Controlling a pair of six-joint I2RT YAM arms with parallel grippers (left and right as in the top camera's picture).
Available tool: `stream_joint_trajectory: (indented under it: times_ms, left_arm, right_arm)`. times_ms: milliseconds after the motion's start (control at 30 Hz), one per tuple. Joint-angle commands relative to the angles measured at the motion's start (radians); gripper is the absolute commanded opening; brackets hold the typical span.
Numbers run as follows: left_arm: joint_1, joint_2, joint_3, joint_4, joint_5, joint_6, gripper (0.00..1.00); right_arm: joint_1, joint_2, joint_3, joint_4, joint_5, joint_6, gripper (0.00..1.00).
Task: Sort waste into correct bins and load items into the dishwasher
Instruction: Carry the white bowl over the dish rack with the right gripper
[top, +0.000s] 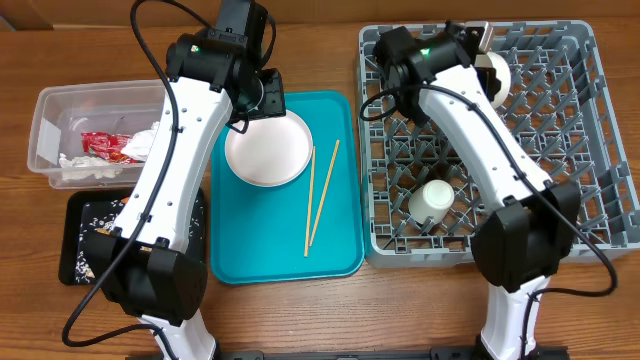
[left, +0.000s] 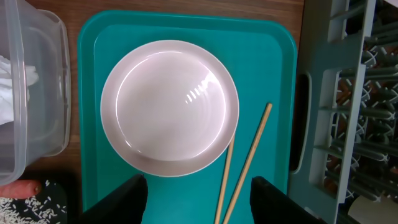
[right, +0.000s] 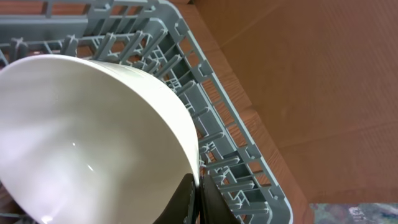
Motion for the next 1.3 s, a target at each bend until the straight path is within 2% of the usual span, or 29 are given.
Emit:
stream_joint_trajectory:
  times_ms: [0,200,567,800,1000,1133,1267]
  left_arm:
    - [0.011,0.002,-0.001,0.001,-0.018,0.018,0.56]
    - [0.011,0.002,-0.001,-0.007,-0.017,0.018,0.56]
    - [0.011,0.002,-0.001,-0.013,-0.017,0.018,0.56]
    - [0.011,0.002,-0.001,-0.014,-0.017,0.018,0.56]
    - [0.011,0.002,-0.001,-0.027,-0.017,0.018,0.55]
    - [0.011,0.005,-0.005,-0.027,-0.017,0.018,0.55]
    - [0.011,0.007,-0.006,-0.027,-0.017,0.018,0.55]
  right_arm:
    - [0.010,0.008,-0.003,0.000,0.042,0.018,0.04]
    - [0.050,0.008,-0.019,-0.011,0.023,0.014,0.04]
    - [0.060,0.008,-0.146,0.014,0.131,-0.048,0.04]
    - [0.110,0.009,-0.147,0.129,0.140,-0.338,0.04]
    - [0.134,0.010,-0.148,0.185,0.159,-0.442,0.04]
    - [0.133,0.010,-0.148,0.247,0.191,-0.582,0.04]
    - [0.131,0.010,-0.148,0.250,0.191,-0.615,0.04]
